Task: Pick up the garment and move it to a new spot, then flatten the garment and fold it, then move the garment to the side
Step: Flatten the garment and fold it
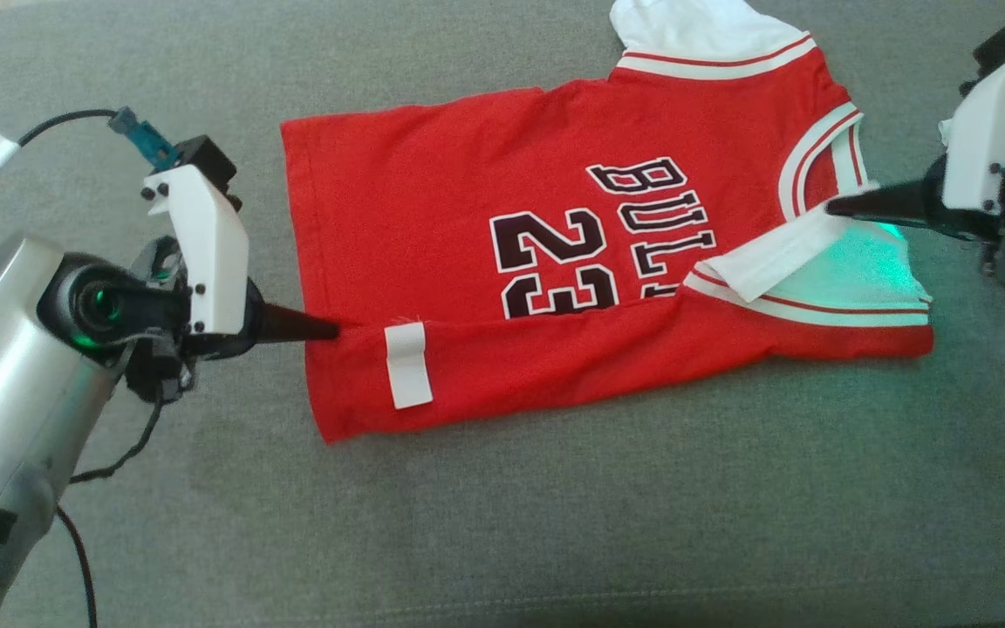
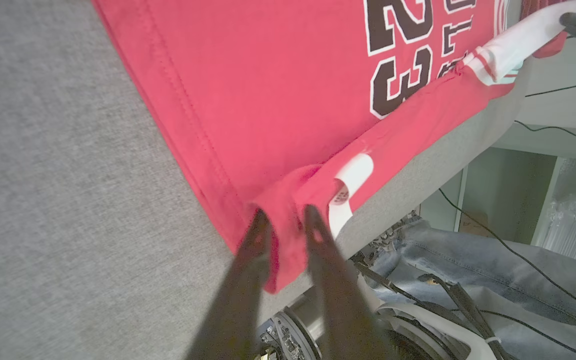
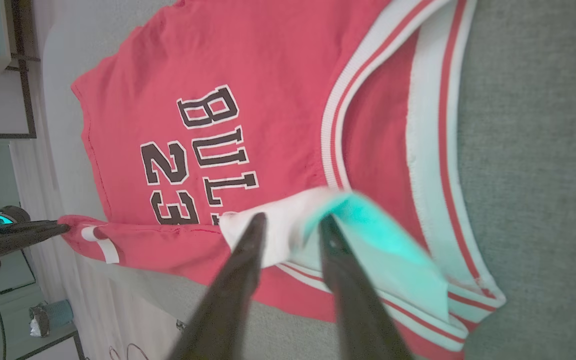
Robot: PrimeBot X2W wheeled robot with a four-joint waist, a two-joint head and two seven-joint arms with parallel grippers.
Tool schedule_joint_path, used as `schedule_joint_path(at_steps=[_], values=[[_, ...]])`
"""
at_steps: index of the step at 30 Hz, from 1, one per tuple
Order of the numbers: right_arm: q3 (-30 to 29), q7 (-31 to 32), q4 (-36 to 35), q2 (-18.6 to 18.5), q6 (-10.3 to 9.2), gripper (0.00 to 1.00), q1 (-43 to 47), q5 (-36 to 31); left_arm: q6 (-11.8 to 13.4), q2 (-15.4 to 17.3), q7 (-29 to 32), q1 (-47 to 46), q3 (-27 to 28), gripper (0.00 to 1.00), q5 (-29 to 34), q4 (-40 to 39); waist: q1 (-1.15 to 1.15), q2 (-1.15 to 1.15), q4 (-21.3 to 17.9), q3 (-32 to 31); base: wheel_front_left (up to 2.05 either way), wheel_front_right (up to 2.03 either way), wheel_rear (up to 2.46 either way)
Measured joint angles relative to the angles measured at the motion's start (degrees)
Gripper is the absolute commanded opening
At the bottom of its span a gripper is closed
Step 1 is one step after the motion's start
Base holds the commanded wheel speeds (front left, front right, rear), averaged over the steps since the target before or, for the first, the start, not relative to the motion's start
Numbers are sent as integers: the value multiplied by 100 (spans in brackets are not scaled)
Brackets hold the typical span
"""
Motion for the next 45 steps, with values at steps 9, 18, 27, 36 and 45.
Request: schedule_joint_path(at_steps=[9, 18, 27, 36, 45], values=[[-215, -1740, -281, 142, 0, 100, 18, -401, -459, 159, -1499, -17, 67, 100, 976, 151, -1, 0, -47, -330, 0, 0, 0], [-682, -5569, -1581, -233, 0, 100, 1466, -1443, 144, 191, -5283, 711, 457, 100, 2533, -517, -1, 0, -96, -904, 0, 0, 0], [-1552, -6963, -1235, 19, 0, 100, 2646, -2945, 1447, 132, -7335, 2308, 653, 100, 3289, -1339, -1, 0, -134, -1091, 0, 0, 0], [-2472, -6674, -485, 877, 0, 100, 3698, -4250, 1940, -147, -7385, 3360, 374, 100, 3357, -1618, -1, 0, -93, -986, 0, 0, 0], [-3188, -5626, 833, 1406, 0, 100, 3315, -4860, 1711, -431, -6890, 3277, -120, 100, 3357, -1102, -1, 0, 94, -778, 0, 0, 0]])
